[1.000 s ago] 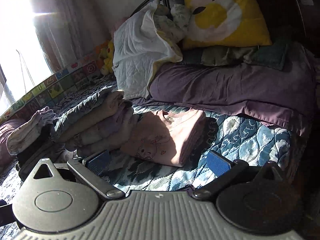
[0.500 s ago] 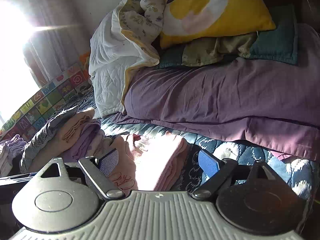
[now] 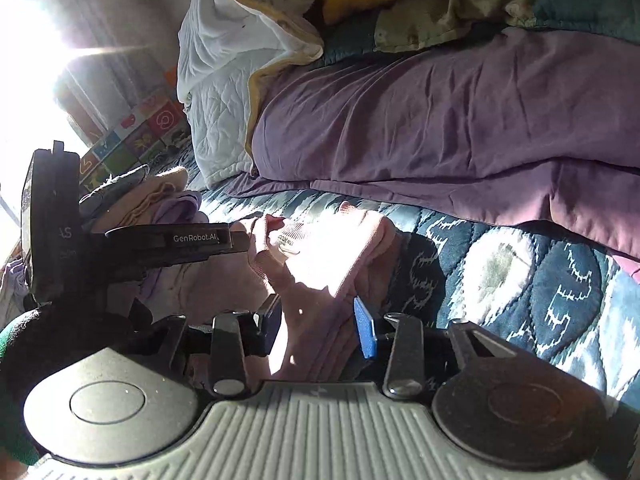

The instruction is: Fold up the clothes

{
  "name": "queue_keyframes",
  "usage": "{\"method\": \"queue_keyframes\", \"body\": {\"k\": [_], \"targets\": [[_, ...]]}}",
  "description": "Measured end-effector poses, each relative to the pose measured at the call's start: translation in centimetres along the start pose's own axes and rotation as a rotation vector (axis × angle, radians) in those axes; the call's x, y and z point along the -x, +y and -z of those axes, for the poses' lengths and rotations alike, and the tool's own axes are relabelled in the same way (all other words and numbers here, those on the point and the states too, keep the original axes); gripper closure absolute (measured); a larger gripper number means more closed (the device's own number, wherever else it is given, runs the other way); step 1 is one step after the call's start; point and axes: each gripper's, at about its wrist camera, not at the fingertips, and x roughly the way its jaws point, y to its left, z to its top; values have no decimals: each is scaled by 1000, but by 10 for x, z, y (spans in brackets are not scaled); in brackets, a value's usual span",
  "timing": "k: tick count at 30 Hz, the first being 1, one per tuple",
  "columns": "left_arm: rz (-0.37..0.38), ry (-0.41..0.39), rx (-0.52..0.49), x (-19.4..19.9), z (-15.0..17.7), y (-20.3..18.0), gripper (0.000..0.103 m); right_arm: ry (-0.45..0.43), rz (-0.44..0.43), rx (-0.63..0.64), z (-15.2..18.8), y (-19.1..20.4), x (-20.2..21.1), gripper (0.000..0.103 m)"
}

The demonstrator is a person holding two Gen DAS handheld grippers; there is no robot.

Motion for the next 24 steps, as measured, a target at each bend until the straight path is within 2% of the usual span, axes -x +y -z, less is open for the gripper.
{"method": "queue_keyframes", "body": {"k": [3, 4, 5, 10, 14, 18, 20, 24], "targets": [[-17, 18, -11, -9, -2, -3, 64, -2, -1, 2, 0, 1, 0, 62], [-17, 19, -22, -8, -3, -6, 74, -3, 3, -1, -1, 0, 1, 62], [-16, 21, -32, -7, -3, -7, 103, -2, 4, -9, -1, -2, 1, 62], [14, -10, -28, 20, 1, -8, 103, -9, -13, -41, -4, -9, 7, 62], [48, -92, 25, 68, 14, -3, 103, -17, -36, -71, -7, -14, 14, 62], [86, -206, 90, 134, 35, 6, 103, -42, -130, -153, -10, -22, 27, 62], [103, -269, 137, 169, 46, 12, 103, -65, -191, -179, -14, -23, 36, 58], [100, -362, 207, 233, 63, 26, 103, -94, -294, -137, -17, -13, 57, 55]]}}
